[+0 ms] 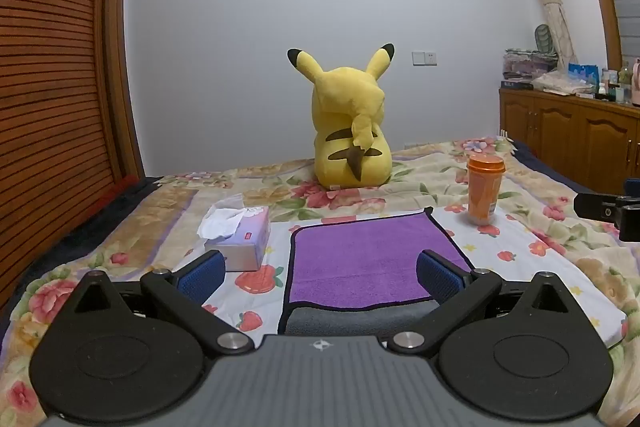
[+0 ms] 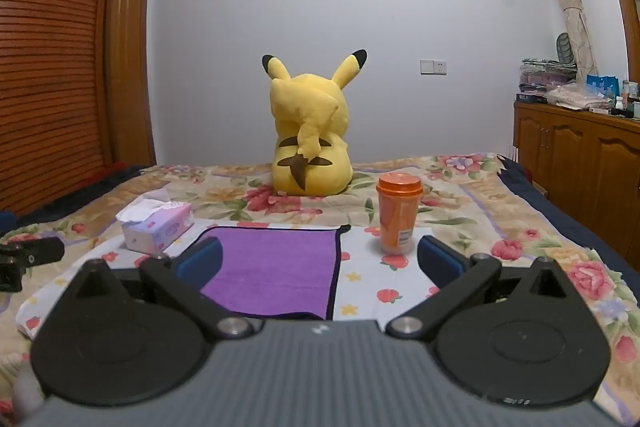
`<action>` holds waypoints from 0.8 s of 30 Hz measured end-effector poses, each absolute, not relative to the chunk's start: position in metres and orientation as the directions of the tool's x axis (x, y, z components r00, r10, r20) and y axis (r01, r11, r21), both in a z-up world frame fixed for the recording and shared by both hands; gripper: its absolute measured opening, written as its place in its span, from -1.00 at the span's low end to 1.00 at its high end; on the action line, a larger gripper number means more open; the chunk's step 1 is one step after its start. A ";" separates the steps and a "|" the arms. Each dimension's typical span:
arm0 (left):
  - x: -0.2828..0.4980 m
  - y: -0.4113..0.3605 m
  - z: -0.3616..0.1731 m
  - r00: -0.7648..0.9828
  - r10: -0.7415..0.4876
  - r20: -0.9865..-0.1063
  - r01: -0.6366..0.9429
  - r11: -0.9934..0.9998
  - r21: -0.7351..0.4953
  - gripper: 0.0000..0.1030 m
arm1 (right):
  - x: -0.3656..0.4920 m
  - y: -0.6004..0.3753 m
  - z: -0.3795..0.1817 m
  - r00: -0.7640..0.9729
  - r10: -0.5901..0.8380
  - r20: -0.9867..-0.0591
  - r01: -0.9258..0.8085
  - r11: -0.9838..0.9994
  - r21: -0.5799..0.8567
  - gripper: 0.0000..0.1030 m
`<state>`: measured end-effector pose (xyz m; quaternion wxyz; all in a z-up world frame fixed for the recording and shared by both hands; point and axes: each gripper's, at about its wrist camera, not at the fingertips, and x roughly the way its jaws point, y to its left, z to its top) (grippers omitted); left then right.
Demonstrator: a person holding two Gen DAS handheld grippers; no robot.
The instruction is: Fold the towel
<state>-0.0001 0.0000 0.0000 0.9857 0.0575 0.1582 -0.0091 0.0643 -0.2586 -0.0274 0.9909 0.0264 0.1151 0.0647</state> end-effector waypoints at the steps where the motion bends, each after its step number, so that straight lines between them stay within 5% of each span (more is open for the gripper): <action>1: 0.000 0.000 0.000 0.950 0.000 -0.313 0.036 0.993 0.112 1.00 | 0.064 -0.259 -0.027 0.965 0.135 -0.225 -0.123 0.990 0.067 1.00; 24: 0.000 0.000 0.000 0.950 0.000 -0.312 0.037 0.993 0.113 1.00 | 0.065 -0.259 -0.028 0.964 0.132 -0.231 -0.120 0.991 0.067 1.00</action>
